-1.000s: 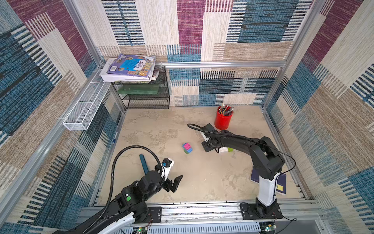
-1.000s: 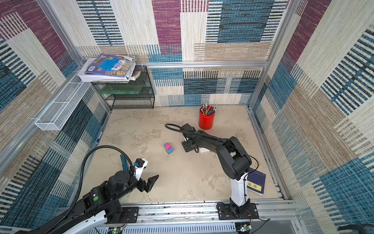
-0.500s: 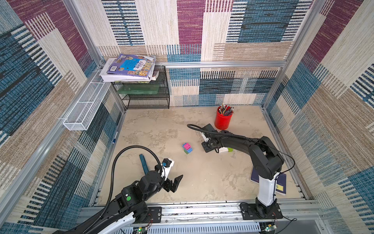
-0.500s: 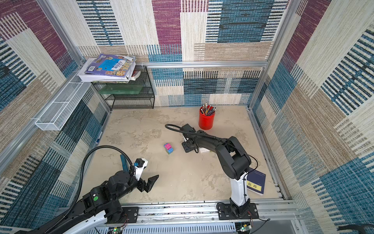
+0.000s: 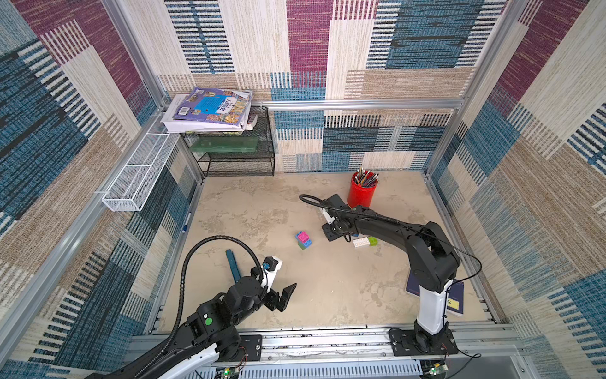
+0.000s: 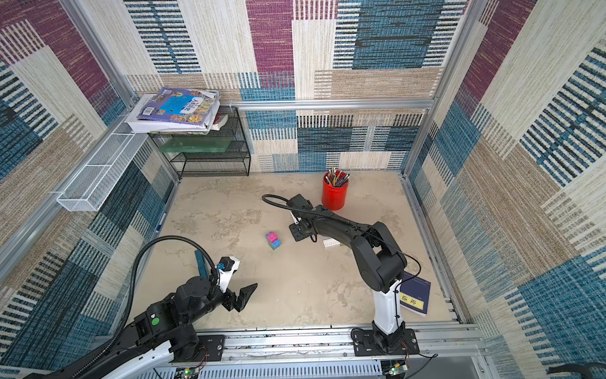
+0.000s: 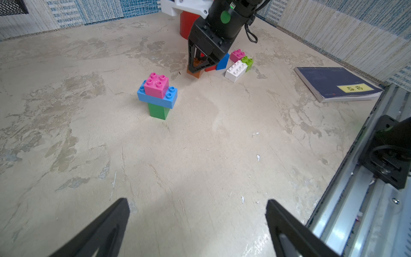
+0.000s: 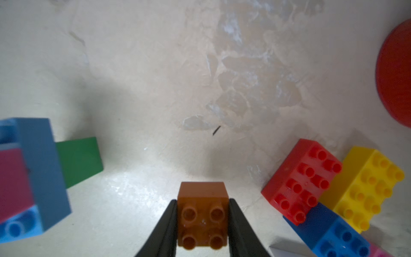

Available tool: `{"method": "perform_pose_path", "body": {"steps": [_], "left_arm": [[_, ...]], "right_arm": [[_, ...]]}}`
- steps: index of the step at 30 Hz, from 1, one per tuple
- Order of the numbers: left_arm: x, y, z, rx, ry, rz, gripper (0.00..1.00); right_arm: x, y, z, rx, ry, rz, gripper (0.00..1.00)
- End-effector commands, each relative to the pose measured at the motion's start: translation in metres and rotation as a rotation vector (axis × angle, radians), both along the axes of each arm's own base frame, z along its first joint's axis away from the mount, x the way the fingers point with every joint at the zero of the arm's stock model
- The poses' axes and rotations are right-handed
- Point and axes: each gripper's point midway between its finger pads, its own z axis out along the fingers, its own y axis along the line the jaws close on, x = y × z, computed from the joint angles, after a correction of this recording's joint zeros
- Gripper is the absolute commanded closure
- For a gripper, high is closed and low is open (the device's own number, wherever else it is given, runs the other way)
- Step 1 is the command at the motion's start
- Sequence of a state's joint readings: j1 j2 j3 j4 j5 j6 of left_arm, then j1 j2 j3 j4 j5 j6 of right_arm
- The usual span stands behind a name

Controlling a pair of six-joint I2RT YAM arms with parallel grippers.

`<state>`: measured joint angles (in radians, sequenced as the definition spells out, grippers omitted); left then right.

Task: Assemble the letter f with lego
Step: Pick up the lego brick from the center of the board, then assemble the lego brick with the lego brick.

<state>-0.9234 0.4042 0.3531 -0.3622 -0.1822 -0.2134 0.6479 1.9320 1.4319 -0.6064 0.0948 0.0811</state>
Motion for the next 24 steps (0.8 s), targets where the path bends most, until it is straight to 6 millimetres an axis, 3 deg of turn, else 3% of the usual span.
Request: {"method": "perform_pose_path", "body": {"steps": [1,13,24], "left_arm": [[0.004,0.000,0.005,-0.019,-0.019,0.018,0.01],[0.007,0.004,0.004,-0.013,-0.018,0.045,0.01],[0.007,0.004,0.004,-0.013,-0.018,0.051,0.01]], "right_arm": [[-0.001,0.010,0.015,0.008,-0.002,0.019,0.62],[-0.005,0.057,0.057,0.033,-0.012,0.091,0.62],[-0.020,0.092,0.065,0.038,-0.009,0.159,0.62]]}}
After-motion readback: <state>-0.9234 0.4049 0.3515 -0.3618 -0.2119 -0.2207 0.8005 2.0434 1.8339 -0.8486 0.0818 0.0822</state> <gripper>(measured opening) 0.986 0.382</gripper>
